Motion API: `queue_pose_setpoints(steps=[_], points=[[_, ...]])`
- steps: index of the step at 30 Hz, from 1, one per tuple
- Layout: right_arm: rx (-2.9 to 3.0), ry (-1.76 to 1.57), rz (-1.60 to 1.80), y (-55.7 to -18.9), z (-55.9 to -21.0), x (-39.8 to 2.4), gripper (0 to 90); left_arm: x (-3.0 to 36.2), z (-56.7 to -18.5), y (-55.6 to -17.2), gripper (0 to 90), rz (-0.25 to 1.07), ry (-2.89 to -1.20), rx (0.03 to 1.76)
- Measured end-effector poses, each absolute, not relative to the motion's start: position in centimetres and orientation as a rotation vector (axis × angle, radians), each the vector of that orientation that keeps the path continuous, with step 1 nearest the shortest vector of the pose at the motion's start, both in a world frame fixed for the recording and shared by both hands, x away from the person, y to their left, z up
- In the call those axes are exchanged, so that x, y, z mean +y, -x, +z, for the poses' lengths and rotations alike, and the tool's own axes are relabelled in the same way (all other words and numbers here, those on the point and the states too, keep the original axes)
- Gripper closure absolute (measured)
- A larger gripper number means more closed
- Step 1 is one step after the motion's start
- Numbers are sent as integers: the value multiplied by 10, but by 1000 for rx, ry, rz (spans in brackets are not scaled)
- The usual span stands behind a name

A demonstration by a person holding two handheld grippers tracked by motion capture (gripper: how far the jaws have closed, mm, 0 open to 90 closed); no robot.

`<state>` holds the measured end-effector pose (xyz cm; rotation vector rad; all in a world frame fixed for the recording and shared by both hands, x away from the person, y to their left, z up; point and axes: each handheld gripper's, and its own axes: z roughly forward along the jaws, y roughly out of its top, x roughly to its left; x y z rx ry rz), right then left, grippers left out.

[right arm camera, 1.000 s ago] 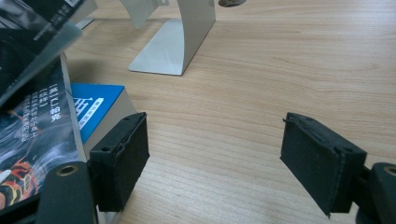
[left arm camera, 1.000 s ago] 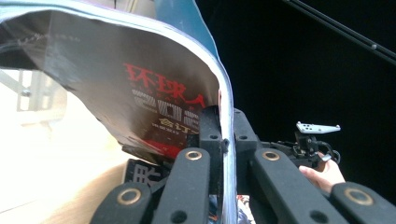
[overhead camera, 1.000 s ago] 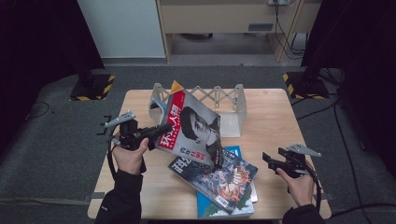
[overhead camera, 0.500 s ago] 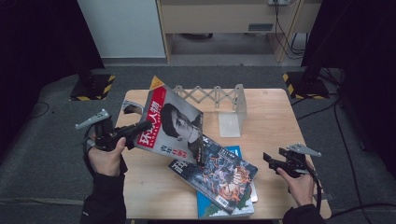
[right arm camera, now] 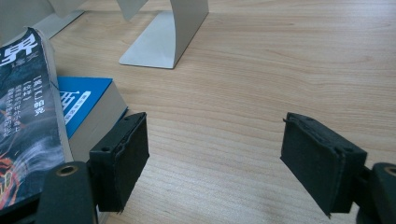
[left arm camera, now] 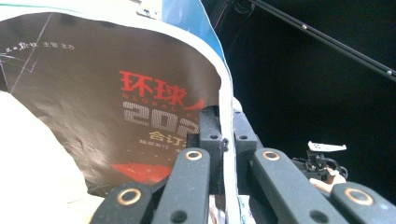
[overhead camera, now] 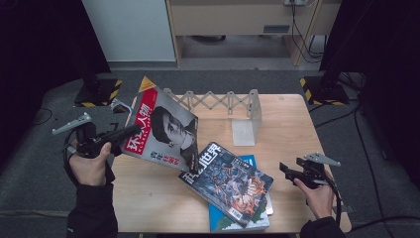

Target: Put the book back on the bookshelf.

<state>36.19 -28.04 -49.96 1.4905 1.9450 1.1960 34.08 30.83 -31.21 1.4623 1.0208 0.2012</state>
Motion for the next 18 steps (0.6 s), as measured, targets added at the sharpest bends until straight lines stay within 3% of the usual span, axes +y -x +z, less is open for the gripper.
queue_pose_setpoints(steps=[18], points=[[1947, -1495, 1195, -362, -500, -281, 234, 308, -311, -356, 864, 201, -1573, 1062]])
